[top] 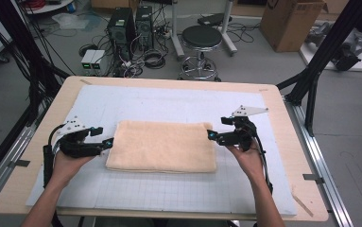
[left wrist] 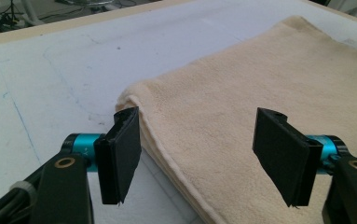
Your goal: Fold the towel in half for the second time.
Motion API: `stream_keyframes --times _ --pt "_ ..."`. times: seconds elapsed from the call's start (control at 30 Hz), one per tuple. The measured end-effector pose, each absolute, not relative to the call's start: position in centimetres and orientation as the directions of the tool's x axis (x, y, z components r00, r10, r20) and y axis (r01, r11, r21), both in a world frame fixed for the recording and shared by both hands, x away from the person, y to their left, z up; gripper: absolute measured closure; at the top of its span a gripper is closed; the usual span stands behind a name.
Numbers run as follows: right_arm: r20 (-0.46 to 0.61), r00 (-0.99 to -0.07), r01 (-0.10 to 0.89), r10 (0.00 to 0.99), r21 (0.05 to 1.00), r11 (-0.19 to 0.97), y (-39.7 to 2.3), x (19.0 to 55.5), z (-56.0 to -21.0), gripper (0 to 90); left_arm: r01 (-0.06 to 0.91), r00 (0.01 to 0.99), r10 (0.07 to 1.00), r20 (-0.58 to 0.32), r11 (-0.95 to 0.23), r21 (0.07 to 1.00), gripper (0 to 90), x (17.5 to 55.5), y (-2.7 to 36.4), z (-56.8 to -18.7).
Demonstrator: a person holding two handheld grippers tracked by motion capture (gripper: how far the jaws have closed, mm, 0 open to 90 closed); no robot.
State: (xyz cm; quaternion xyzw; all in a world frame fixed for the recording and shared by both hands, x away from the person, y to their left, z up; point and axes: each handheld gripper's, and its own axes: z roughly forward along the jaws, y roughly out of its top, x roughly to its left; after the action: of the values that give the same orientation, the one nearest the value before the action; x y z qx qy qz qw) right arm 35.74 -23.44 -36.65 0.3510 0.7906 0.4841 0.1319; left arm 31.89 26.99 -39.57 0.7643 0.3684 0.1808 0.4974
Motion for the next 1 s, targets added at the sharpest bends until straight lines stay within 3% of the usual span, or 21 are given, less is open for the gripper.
stream_keyframes --times 1.0 --pt "0.116 -0.694 0.432 0.711 0.857 0.282 -26.2 31.4 -39.8 12.3 0.366 0.665 0.743 -0.076 -0.237 0.9 29.1 28.6 26.9 -40.3"
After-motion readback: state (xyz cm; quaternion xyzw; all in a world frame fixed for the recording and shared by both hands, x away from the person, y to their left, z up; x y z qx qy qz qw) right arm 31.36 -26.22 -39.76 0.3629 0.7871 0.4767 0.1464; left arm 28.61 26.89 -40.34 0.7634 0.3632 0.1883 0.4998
